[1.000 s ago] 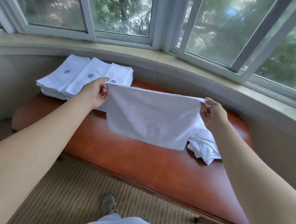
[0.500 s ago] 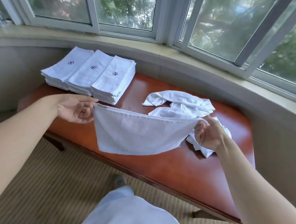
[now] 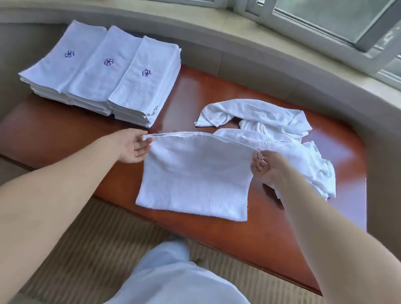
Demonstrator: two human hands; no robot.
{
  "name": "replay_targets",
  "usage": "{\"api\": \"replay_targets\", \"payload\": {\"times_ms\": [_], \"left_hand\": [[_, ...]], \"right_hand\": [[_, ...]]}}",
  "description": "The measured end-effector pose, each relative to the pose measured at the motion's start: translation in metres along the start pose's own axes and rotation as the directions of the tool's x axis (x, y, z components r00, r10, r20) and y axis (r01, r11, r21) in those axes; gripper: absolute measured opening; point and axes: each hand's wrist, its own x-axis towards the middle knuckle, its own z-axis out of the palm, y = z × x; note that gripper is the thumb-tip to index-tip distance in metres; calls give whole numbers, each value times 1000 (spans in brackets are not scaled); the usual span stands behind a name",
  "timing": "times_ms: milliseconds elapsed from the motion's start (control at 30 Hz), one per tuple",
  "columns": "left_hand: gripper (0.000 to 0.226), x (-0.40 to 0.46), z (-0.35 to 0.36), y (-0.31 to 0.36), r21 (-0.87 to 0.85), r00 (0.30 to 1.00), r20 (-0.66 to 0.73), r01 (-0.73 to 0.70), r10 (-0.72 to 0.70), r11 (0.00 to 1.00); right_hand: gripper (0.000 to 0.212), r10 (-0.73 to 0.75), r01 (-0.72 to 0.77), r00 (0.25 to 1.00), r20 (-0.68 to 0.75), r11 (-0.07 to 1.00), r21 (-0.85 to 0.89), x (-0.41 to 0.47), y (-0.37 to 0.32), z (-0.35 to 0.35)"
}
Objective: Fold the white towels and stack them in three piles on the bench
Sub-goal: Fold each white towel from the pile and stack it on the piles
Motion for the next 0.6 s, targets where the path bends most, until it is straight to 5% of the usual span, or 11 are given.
{"api": "replay_targets", "payload": {"times_ms": [267, 600], "left_hand": [[23, 65, 20, 48, -11, 994, -103, -32, 31, 999], [7, 66, 12, 26, 270, 982, -130, -99, 138, 958]], "right_hand": [[6, -55, 48, 995, -83, 995, -86, 53, -39, 17], [5, -129, 56, 982, -138, 896, -441, 64, -9, -24]]}}
